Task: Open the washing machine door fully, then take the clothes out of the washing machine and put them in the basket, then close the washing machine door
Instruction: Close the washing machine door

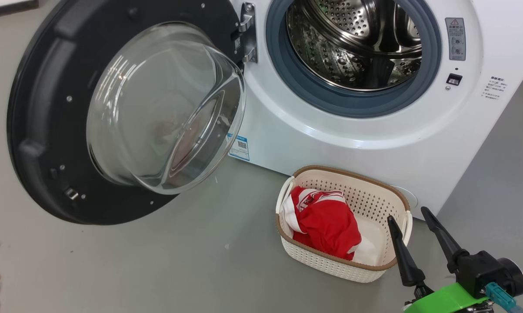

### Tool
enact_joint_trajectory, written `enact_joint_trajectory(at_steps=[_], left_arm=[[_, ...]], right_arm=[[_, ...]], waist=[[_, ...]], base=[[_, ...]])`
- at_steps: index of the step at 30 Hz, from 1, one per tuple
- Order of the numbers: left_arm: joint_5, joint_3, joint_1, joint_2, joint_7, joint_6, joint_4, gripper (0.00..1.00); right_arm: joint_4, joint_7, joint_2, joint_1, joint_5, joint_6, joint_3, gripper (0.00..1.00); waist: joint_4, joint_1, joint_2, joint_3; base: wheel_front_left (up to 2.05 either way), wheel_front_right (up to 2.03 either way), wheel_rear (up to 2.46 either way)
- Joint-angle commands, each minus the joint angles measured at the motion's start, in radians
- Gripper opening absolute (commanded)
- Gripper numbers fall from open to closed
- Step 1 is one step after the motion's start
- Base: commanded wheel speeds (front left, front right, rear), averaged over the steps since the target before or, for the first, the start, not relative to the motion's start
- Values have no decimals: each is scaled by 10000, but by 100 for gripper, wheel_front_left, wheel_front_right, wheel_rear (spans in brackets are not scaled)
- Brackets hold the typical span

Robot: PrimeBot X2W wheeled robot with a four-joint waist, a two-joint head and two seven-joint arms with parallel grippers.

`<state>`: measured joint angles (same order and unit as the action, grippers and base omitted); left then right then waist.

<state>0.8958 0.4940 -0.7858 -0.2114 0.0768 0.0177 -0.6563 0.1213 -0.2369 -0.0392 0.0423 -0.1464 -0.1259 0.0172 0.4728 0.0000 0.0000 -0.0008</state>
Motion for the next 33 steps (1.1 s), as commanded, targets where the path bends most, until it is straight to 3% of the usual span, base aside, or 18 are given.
enact_joint_trajectory(at_steps=[1,12,21,33], left_arm=[[227,257,-617,-646,-256,-115,-277,0],[1045,482,-1827,-1227,-2116,-813,-2812,0],[1172,246,-2064,-1456,-3158,-521,-3653,0],[1580,133,-2104,-1343,-4660,-40,-4405,0]], right_arm=[[-342,28,-110,-143,222,-48,228,100],[-573,249,-110,-268,399,-48,394,100],[-578,247,-110,-331,442,-48,387,100],[-617,235,-110,-326,447,-48,357,100]], waist=[[-29,0,0,39],[-429,0,0,358],[-650,0,0,541],[-590,0,0,559]], base=[[0,0,0],[0,0,0],[0,0,0],[0,0,0]])
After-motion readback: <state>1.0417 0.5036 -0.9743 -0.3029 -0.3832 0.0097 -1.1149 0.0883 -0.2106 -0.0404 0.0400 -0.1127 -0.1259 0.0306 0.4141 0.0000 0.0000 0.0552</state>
